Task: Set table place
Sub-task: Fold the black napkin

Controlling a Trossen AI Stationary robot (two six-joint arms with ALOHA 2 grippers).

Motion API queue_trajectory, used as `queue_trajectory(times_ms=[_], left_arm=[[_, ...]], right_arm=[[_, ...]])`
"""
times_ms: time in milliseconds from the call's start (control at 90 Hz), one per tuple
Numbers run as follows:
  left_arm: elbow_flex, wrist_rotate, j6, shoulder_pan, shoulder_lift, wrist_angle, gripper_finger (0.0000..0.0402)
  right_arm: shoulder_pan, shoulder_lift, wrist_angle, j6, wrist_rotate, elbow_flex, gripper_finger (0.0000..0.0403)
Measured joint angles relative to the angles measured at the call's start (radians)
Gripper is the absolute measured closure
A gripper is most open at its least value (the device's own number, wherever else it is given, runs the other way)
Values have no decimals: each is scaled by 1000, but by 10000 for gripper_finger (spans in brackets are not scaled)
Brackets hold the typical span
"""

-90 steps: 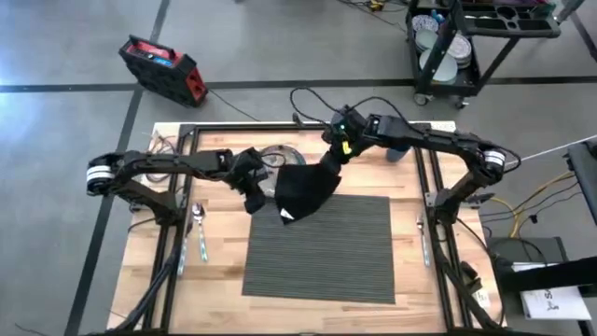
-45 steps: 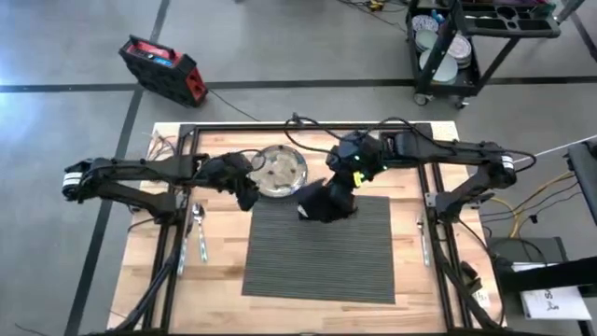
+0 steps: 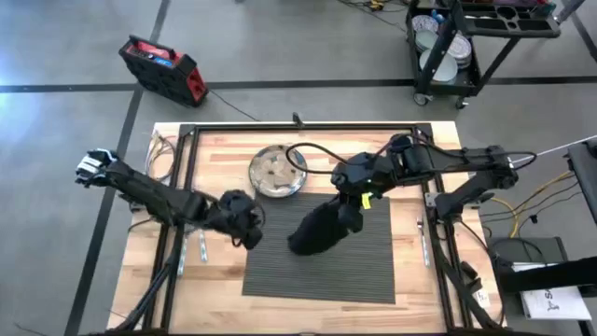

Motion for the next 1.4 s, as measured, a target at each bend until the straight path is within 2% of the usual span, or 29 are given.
queue_trajectory(times_ms=[144,300,456,567,678,822,889,1022,1256,1400], left_arm=[[0,-19,-100,-63,55,7,326],[0,-76,-174,-114,76,6,326],[0,-79,-191,-128,76,1,326],[0,-79,-206,-132,72,-4,326],[0,-78,-221,-132,72,-3,326],[0,-79,-227,-131,72,-1,326],[0,-79,-227,-131,72,0,326],[0,-80,-213,-131,72,24,326],[0,-93,-70,-122,72,70,326],[0,-125,67,-83,72,72,326]], right_arm=[[15,0,52,16,-23,0,403],[50,56,106,27,-67,-2,403],[97,146,319,46,-185,0,403],[115,189,389,44,-205,36,403],[118,186,351,18,-180,57,403],[107,179,131,-39,-98,38,403],[99,180,67,-63,-65,-2,403],[87,180,75,-58,-63,-141,403],[82,180,246,65,-87,-410,403],[56,180,369,212,-70,-542,403]])
